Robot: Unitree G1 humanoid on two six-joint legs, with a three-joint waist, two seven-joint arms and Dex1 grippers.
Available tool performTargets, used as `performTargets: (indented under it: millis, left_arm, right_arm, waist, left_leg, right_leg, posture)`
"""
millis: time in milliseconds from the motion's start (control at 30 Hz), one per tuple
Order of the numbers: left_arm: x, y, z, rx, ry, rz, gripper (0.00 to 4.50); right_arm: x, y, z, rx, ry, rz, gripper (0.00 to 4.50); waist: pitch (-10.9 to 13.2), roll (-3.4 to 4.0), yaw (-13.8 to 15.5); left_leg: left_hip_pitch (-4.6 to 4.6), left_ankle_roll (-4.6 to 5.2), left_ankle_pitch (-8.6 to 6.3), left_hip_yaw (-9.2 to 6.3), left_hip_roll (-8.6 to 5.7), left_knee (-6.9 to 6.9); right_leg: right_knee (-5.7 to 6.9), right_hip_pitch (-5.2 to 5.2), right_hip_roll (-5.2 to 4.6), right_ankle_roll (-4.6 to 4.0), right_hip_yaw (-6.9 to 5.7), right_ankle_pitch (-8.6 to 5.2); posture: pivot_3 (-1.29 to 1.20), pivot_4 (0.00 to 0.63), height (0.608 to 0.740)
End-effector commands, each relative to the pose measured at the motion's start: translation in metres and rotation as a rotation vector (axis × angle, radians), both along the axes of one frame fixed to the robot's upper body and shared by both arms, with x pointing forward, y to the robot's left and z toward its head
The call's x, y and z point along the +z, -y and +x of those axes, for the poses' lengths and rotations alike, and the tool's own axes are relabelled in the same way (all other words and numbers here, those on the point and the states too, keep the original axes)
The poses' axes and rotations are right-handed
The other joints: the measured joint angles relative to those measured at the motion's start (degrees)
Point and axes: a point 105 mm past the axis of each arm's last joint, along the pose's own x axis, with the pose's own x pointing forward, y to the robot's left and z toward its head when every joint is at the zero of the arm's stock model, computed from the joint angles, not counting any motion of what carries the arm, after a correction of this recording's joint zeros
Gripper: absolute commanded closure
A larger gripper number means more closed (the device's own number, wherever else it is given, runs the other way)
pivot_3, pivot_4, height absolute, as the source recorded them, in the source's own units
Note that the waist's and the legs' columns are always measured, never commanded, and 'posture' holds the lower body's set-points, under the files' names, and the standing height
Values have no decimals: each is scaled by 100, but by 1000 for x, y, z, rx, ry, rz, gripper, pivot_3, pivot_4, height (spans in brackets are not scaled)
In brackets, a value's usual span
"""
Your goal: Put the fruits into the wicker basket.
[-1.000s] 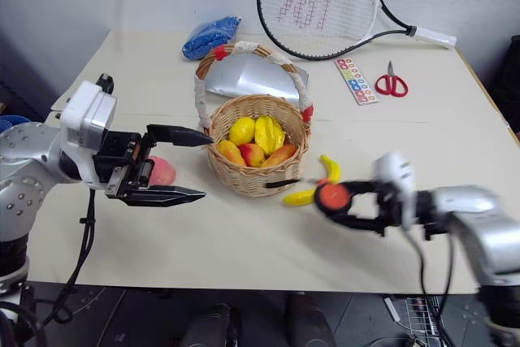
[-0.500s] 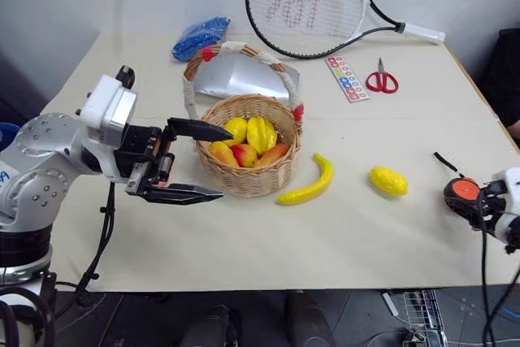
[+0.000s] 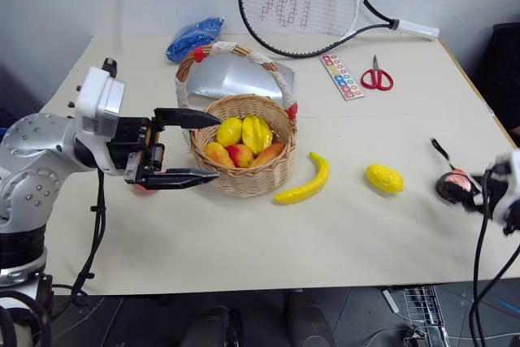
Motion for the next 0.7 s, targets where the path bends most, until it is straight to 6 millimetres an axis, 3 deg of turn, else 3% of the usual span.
performTargets:
  millis: [33, 100, 200, 400, 533, 700]
  left_arm:
    - [1, -39, 10, 301, 20, -36, 0]
    - [-13, -63, 13, 479, -3, -32, 0]
    - [-32, -91, 9, 696, -43, -39, 0]
    - [-63, -124, 1, 976, -129, -38, 0]
    - [-79, -133, 11, 1057, -184, -53, 0]
    - [-99, -119, 32, 1025, -205, -12, 0]
  right_arm:
    - [66, -77, -20, 394, 136, 3, 15]
    - [71, -110, -30, 550, 151, -29, 15]
    - [74, -143, -42, 702, 176, -63, 15]
    - [84, -187, -62, 927, 175, -32, 15]
    - [84, -206, -74, 1035, 217, -114, 15]
    - [84, -216, -75, 1071, 238, -94, 15]
  waist:
    - [0, 1, -20]
    - [0, -15, 13]
    - [2, -39, 69]
    - [4, -43, 213]
    - [2, -48, 295]
    - [1, -49, 313]
  left_leg:
    - [0, -4, 0, -3, 5, -5]
    - [0, -19, -2, -28, 21, -14]
    - [-13, -32, -19, -37, 50, -6]
    - [-29, 37, -59, -30, 25, 3]
    - [-29, 48, -63, -35, 17, 3]
    - [-32, 53, -63, -34, 7, 2]
  right_leg:
    - [0, -2, 2, -1, -2, -1]
    - [-3, -1, 20, -10, -12, -7]
    - [-21, 0, 46, -17, -14, -10]
    - [-39, -5, -6, -14, -29, -8]
    - [-46, -2, -16, -14, -36, -7]
    - [-48, -2, -23, -14, -36, -7]
  posture:
    - [0, 150, 740]
    - [0, 150, 740]
    - [0, 150, 740]
    - [0, 150, 740]
    - [0, 150, 740]
    - [0, 150, 740]
